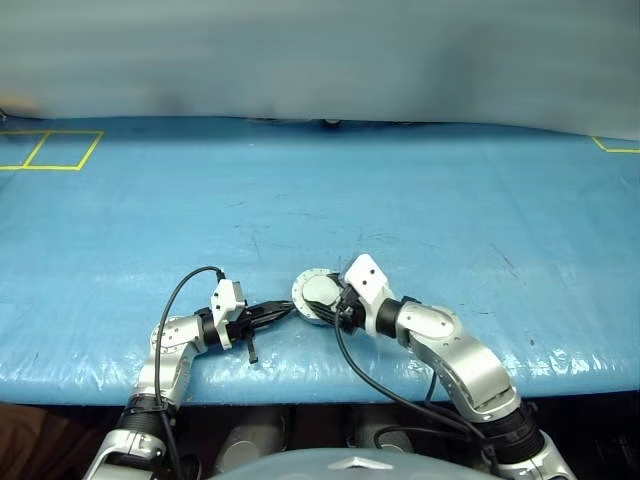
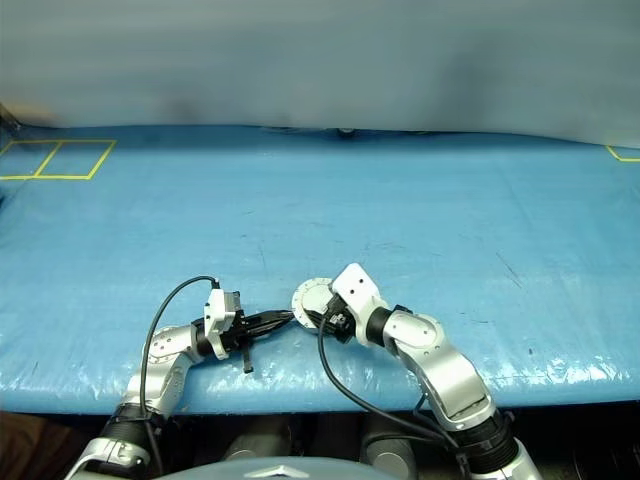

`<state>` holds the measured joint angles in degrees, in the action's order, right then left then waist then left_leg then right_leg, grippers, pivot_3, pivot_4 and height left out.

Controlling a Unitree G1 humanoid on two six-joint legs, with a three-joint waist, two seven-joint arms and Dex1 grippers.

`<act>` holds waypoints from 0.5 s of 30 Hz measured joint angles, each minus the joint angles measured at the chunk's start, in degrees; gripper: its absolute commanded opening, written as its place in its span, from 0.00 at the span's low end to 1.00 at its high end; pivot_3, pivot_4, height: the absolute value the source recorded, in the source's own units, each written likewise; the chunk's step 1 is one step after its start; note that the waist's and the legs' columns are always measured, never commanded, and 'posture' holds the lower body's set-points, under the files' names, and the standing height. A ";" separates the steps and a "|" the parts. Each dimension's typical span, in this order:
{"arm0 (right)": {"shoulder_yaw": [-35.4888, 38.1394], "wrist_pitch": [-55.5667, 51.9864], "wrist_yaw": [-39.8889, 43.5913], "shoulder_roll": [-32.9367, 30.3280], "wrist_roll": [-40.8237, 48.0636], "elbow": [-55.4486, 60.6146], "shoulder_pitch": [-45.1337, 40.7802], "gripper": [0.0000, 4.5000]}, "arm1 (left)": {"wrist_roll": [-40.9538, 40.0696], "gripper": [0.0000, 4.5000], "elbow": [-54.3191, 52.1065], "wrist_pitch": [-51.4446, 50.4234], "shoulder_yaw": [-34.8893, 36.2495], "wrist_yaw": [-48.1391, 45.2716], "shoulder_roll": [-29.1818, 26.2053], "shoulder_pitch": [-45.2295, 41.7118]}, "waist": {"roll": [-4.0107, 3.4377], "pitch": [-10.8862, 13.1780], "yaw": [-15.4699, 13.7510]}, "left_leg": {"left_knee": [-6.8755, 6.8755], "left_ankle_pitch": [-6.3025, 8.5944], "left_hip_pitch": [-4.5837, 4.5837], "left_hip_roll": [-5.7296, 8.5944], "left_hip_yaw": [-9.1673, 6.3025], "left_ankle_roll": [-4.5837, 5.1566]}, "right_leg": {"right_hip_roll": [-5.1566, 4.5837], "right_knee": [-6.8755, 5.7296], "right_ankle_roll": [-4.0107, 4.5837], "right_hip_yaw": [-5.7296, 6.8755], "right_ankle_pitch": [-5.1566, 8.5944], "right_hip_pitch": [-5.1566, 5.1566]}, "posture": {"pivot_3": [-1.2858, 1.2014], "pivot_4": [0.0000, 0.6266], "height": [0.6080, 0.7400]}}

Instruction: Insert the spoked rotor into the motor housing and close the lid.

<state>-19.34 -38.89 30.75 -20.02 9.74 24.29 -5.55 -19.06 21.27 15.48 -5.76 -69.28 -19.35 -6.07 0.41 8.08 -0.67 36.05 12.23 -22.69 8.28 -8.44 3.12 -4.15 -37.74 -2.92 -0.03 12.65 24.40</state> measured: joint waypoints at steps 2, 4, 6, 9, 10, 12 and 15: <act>-0.36 0.07 -0.16 -0.11 -0.48 -0.07 0.00 0.67 | 0.10 0.00 0.00 -0.03 0.00 0.04 -0.04 0.00 | 0.00 0.00 0.00 | 0.00 0.00 0.00 0.00 0.00 0.00 | 0.00 0.00 0.00 0.00 0.00 0.00 | 0.52 0.24 1.00; -0.57 0.09 -0.57 -0.11 -0.96 -0.12 0.00 0.67 | 0.20 0.00 0.00 -0.10 0.00 0.09 -0.07 0.00 | 0.00 0.00 0.00 | 0.00 0.00 0.00 -0.01 0.00 -0.01 | 0.01 0.00 0.00 0.00 0.00 0.00 | 0.52 0.24 1.00; -0.59 0.01 -0.82 0.03 -1.19 -0.28 -0.04 0.67 | 0.31 0.00 0.00 -0.19 -0.01 0.11 -0.07 0.00 | 0.00 0.00 0.00 | 0.00 0.00 0.01 -0.02 0.00 -0.02 | 0.01 -0.01 0.00 0.00 0.00 -0.01 | 0.52 0.24 1.00; -0.54 -0.04 -1.24 0.07 -1.50 -0.53 -0.13 0.67 | 0.40 0.00 0.00 -0.28 -0.01 0.07 -0.13 0.00 | 0.00 0.00 0.00 | 0.01 -0.01 0.02 -0.03 0.00 -0.04 | 0.02 -0.01 0.00 0.01 0.00 -0.03 | 0.52 0.24 1.00; -0.52 -0.05 -1.25 0.05 -1.54 -0.48 -0.14 0.67 | 0.40 0.00 0.00 -0.28 -0.01 0.01 -0.16 0.00 | 0.00 -0.01 0.00 | 0.01 -0.02 0.02 -0.04 0.00 -0.06 | 0.02 -0.01 0.00 0.01 -0.01 -0.03 | 0.52 0.24 1.00; -0.42 -0.13 -1.12 -0.11 -1.51 -0.19 -0.18 0.67 | 0.40 0.00 0.00 -0.30 -0.01 -0.06 -0.16 0.00 | 0.00 0.00 -0.03 | 0.01 -0.03 0.02 -0.05 0.00 -0.07 | 0.02 -0.02 -0.01 0.01 -0.01 -0.03 | 0.52 0.24 1.00; -0.12 -0.45 -0.84 -0.45 -1.22 0.19 -0.17 0.67 | 0.40 0.00 0.00 -0.42 -0.03 -0.14 -0.33 0.00 | 0.00 0.00 -0.10 | 0.01 -0.03 0.01 -0.04 0.00 -0.07 | 0.02 -0.01 -0.01 0.01 -0.01 -0.02 | 0.52 0.24 1.00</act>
<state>-19.46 -39.34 29.92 -20.47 8.52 24.47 -5.72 -18.66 21.28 15.06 -5.79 -69.43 -19.68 -6.07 0.41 8.08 -0.77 36.06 12.21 -22.69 8.24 -8.44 3.05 -4.12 -37.75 -2.92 -0.01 12.64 24.38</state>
